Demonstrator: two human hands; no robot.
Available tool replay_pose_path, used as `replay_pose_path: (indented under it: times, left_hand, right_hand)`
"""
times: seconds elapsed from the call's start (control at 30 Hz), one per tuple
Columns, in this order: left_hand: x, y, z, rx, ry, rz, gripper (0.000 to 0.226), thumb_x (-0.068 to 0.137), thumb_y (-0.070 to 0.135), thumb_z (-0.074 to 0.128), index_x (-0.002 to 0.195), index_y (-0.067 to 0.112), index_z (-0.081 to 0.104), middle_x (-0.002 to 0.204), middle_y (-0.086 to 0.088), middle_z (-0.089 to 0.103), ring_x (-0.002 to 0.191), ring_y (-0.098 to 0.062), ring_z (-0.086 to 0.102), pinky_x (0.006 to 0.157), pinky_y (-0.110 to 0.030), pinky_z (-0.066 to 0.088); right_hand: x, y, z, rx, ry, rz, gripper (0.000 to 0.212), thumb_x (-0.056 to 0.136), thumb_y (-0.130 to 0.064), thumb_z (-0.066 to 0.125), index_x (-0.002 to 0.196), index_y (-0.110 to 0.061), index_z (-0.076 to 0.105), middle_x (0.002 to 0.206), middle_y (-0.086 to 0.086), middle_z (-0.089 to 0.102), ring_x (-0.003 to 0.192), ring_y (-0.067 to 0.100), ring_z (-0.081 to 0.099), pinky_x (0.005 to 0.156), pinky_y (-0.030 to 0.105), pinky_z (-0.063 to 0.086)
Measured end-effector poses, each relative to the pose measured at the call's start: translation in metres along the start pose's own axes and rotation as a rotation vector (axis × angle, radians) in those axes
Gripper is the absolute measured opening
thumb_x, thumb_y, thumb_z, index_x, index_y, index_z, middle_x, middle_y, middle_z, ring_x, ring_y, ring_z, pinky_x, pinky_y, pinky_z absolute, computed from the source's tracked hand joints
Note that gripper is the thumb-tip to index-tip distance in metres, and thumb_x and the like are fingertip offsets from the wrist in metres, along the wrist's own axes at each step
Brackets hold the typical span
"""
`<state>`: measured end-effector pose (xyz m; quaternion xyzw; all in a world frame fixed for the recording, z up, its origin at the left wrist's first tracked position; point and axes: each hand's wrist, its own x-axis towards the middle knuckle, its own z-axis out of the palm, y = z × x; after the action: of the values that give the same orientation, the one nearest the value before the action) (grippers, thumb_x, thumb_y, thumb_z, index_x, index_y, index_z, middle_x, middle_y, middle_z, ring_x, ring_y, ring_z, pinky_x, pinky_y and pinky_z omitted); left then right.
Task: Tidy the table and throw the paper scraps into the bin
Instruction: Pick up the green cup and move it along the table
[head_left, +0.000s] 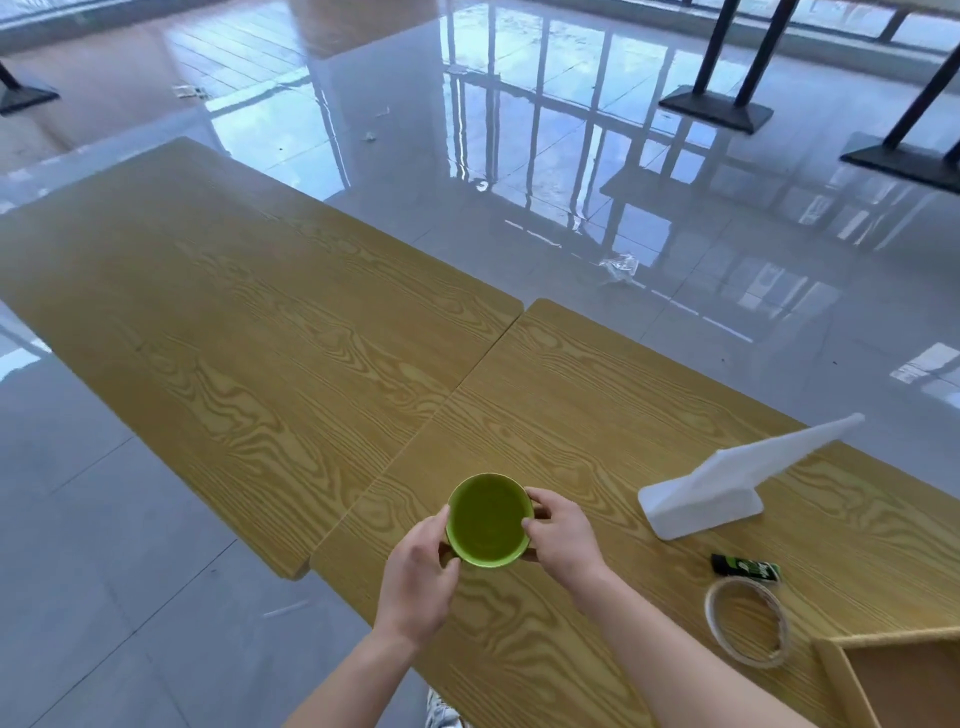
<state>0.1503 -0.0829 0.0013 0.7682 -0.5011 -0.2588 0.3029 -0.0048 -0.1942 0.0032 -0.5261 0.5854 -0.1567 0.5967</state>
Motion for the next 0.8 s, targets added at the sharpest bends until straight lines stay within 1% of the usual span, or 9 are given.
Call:
replay_pose_path:
  times: [0.07, 0.2, 0.3, 0.4, 0.53, 0.6, 0.67, 0.73, 0.8]
  left_hand:
    - [0.008, -0.014, -0.012, 0.004, 0.016, -0.01, 0.067, 0.077, -0.002, 0.067, 0.139, 0.021, 0.052, 0.106, 0.01, 0.064, 0.096, -0.006, 0.06, 0.082, -0.022, 0.051]
    - [0.023, -0.033, -0.031, 0.003, 0.03, -0.018, 0.069, 0.075, -0.001, 0.068, 0.137, 0.027, 0.052, 0.101, 0.017, 0.061, 0.091, -0.005, 0.058, 0.077, -0.014, 0.046]
    - [0.031, -0.045, -0.04, 0.0, 0.047, -0.037, 0.068, 0.076, 0.001, 0.067, 0.137, 0.03, 0.052, 0.099, 0.017, 0.061, 0.091, -0.004, 0.058, 0.077, -0.014, 0.045]
    - [0.036, -0.054, -0.047, -0.006, 0.052, -0.051, 0.066, 0.076, 0.004, 0.068, 0.135, 0.03, 0.053, 0.096, 0.016, 0.062, 0.09, -0.005, 0.059, 0.076, -0.016, 0.047]
    - [0.041, -0.062, -0.051, -0.021, 0.076, -0.075, 0.067, 0.076, 0.004, 0.07, 0.138, 0.025, 0.052, 0.102, 0.011, 0.065, 0.094, -0.009, 0.061, 0.078, -0.017, 0.048]
    - [0.042, -0.064, -0.053, -0.026, 0.082, -0.083, 0.069, 0.076, 0.004, 0.07, 0.139, 0.025, 0.051, 0.102, 0.013, 0.063, 0.092, -0.007, 0.06, 0.077, -0.015, 0.046]
    - [0.043, -0.066, -0.055, -0.035, 0.076, -0.084, 0.068, 0.076, 0.004, 0.07, 0.138, 0.026, 0.052, 0.102, 0.014, 0.063, 0.092, -0.006, 0.06, 0.078, -0.018, 0.049]
    - [0.043, -0.068, -0.057, -0.04, 0.073, -0.086, 0.067, 0.076, 0.004, 0.069, 0.138, 0.026, 0.052, 0.1, 0.014, 0.063, 0.091, -0.006, 0.06, 0.079, -0.023, 0.052]
    - [0.044, -0.069, -0.059, -0.037, 0.076, -0.102, 0.066, 0.077, 0.004, 0.068, 0.136, 0.027, 0.054, 0.099, 0.014, 0.062, 0.089, -0.006, 0.06, 0.078, -0.025, 0.052]
  right_hand:
    - [0.008, -0.009, 0.017, -0.012, -0.013, 0.006, 0.04, 0.095, -0.003, 0.053, 0.13, -0.02, 0.06, 0.113, 0.004, 0.065, 0.097, 0.019, 0.067, 0.076, 0.04, 0.063]
    - [0.024, -0.024, 0.044, -0.026, -0.014, 0.015, 0.042, 0.095, -0.003, 0.053, 0.134, -0.018, 0.057, 0.118, 0.006, 0.064, 0.101, 0.022, 0.066, 0.079, 0.041, 0.062]
    - [0.034, -0.031, 0.06, -0.042, -0.002, 0.016, 0.042, 0.095, -0.004, 0.053, 0.134, -0.019, 0.056, 0.119, 0.007, 0.064, 0.1, 0.022, 0.066, 0.078, 0.042, 0.062]
    - [0.042, -0.037, 0.072, -0.052, 0.011, 0.02, 0.035, 0.095, -0.005, 0.054, 0.127, -0.017, 0.058, 0.116, 0.007, 0.065, 0.097, 0.022, 0.066, 0.076, 0.042, 0.063]
    - [0.051, -0.041, 0.082, -0.067, 0.013, 0.025, 0.028, 0.095, -0.006, 0.054, 0.12, -0.016, 0.061, 0.112, 0.007, 0.067, 0.095, 0.022, 0.067, 0.074, 0.042, 0.063]
    - [0.054, -0.042, 0.086, -0.078, 0.013, 0.022, 0.028, 0.095, -0.006, 0.055, 0.119, -0.017, 0.062, 0.111, 0.007, 0.067, 0.093, 0.021, 0.068, 0.073, 0.041, 0.063]
    - [0.058, -0.043, 0.089, -0.091, 0.008, 0.018, 0.027, 0.094, -0.007, 0.055, 0.117, -0.018, 0.062, 0.11, 0.006, 0.068, 0.091, 0.02, 0.068, 0.072, 0.04, 0.063]
    - [0.06, -0.043, 0.093, -0.104, 0.002, 0.016, 0.026, 0.094, -0.008, 0.055, 0.116, -0.019, 0.063, 0.109, 0.006, 0.068, 0.092, 0.02, 0.068, 0.075, 0.042, 0.063]
    - [0.063, -0.043, 0.096, -0.128, -0.004, 0.01, 0.027, 0.092, -0.01, 0.056, 0.115, -0.021, 0.064, 0.109, 0.004, 0.069, 0.097, 0.022, 0.068, 0.083, 0.047, 0.06]
